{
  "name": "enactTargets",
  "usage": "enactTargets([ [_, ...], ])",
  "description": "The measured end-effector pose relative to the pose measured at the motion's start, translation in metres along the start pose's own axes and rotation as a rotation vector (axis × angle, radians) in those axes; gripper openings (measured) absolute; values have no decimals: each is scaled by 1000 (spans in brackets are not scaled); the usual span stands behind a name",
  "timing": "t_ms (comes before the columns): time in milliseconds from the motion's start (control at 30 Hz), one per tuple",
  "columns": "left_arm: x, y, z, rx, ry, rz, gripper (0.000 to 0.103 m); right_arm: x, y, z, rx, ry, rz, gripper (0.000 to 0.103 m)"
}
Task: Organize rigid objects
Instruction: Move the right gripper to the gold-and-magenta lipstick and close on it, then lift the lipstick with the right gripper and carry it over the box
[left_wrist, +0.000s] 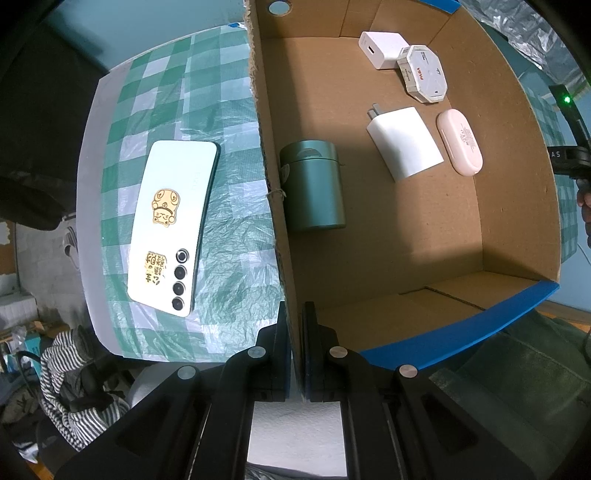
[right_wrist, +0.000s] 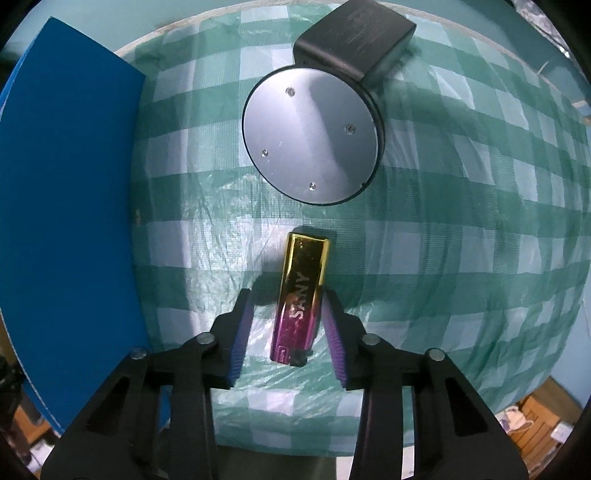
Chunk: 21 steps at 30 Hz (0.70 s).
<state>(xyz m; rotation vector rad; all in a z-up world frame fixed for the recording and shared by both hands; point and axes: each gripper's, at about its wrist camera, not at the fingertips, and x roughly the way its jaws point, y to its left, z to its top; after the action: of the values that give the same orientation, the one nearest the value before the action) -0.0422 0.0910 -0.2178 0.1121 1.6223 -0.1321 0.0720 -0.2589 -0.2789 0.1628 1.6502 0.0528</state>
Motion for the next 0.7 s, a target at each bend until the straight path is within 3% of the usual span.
enactTargets([
  [100, 0, -1, 0, 0, 0, 0, 5, 2, 1, -2, 9, -17, -17, 24],
  [700, -2, -1, -1, 4, 0, 0, 5, -15, 14, -28, -128, -34, -14, 22],
])
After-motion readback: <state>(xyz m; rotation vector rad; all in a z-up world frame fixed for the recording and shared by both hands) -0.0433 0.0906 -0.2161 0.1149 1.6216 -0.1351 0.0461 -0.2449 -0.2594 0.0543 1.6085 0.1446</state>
